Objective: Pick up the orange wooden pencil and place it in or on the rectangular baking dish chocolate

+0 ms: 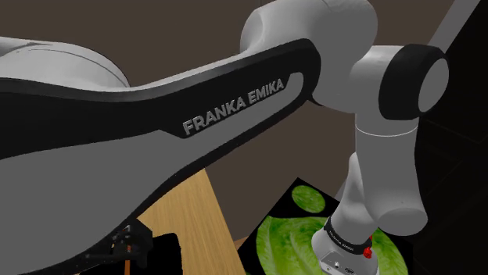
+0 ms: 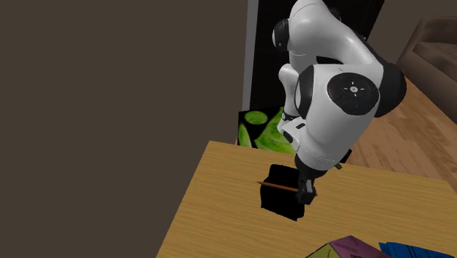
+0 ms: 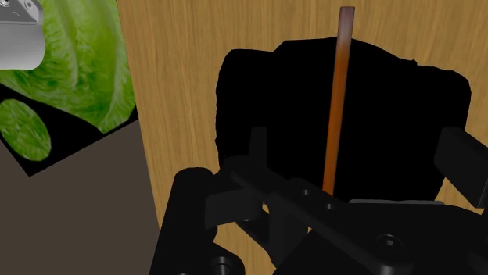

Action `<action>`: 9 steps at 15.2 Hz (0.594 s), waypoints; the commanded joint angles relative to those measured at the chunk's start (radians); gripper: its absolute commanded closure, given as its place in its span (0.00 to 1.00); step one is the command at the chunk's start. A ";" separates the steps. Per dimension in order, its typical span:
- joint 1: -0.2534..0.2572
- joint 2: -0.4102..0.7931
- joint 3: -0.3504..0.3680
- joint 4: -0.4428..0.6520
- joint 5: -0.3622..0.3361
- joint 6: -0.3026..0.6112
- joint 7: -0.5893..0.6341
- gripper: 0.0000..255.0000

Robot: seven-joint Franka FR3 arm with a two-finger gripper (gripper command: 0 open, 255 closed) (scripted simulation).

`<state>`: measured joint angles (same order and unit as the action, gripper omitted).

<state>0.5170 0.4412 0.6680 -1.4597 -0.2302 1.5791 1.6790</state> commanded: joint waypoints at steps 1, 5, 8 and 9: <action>0.022 0.021 -0.001 0.093 -0.008 -0.074 0.001 0.00; 0.033 0.032 -0.003 0.136 -0.013 -0.105 0.001 0.00; 0.033 0.032 -0.003 0.136 -0.013 -0.105 0.001 0.00; 0.033 0.032 -0.003 0.136 -0.013 -0.105 0.001 0.00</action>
<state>0.5497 0.4730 0.6655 -1.3241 -0.2432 1.4739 1.6800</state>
